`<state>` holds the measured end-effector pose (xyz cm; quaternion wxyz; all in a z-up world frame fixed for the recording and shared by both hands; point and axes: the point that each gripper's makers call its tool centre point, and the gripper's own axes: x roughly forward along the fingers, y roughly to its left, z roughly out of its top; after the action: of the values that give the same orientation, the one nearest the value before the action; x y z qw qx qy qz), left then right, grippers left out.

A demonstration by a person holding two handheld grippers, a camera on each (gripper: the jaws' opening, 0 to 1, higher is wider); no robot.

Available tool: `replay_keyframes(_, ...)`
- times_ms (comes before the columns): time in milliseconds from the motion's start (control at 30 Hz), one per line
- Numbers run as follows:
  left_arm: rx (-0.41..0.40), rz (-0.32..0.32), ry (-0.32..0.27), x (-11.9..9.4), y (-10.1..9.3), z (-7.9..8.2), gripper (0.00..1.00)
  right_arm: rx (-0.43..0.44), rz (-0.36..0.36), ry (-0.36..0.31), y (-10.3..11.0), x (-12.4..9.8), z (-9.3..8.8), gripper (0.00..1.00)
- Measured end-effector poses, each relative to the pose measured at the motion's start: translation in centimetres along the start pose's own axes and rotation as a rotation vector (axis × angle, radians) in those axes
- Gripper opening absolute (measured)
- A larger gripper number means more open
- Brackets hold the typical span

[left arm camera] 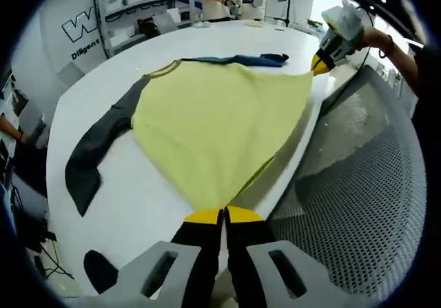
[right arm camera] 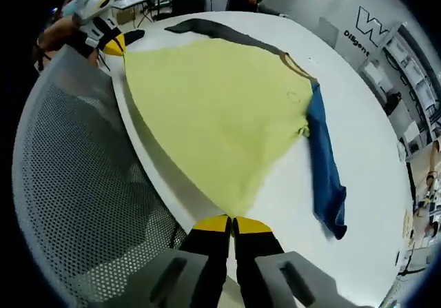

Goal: Fold the garment on the visible template until the final outline fits inside the template.

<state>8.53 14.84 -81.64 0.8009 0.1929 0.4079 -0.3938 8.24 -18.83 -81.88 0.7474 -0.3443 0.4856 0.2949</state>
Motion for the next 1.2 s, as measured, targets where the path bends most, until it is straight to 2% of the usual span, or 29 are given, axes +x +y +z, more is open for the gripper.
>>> replay_keyframes(167,0.04,-0.018,0.038,0.4,-0.8,-0.9,0.0,-0.003,0.025,0.024,0.8,0.9,-0.4,0.0)
replay_keyframes(200,0.042,-0.016,0.047,0.5,-0.8,-1.1,0.0,-0.003,0.036,0.03,1.0,1.1,-0.5,0.0)
replay_keyframes(233,0.038,-0.008,0.082,0.5,-0.6,-1.7,0.0,-0.004,0.044,0.035,1.2,1.2,-0.6,0.0)
replay_keyframes(400,0.045,0.006,0.105,0.8,-0.2,-2.2,0.0,-0.014,0.082,0.06,2.3,2.1,-1.1,0.0)
replay_keyframes(767,0.037,0.003,0.119,1.2,-0.3,-2.7,0.0,0.01,0.103,0.109,2.6,3.5,-2.1,0.0)
replay_keyframes(1200,0.033,0.007,0.147,1.9,-0.5,-3.5,0.0,0.038,0.117,0.129,2.9,4.0,-2.5,0.0)
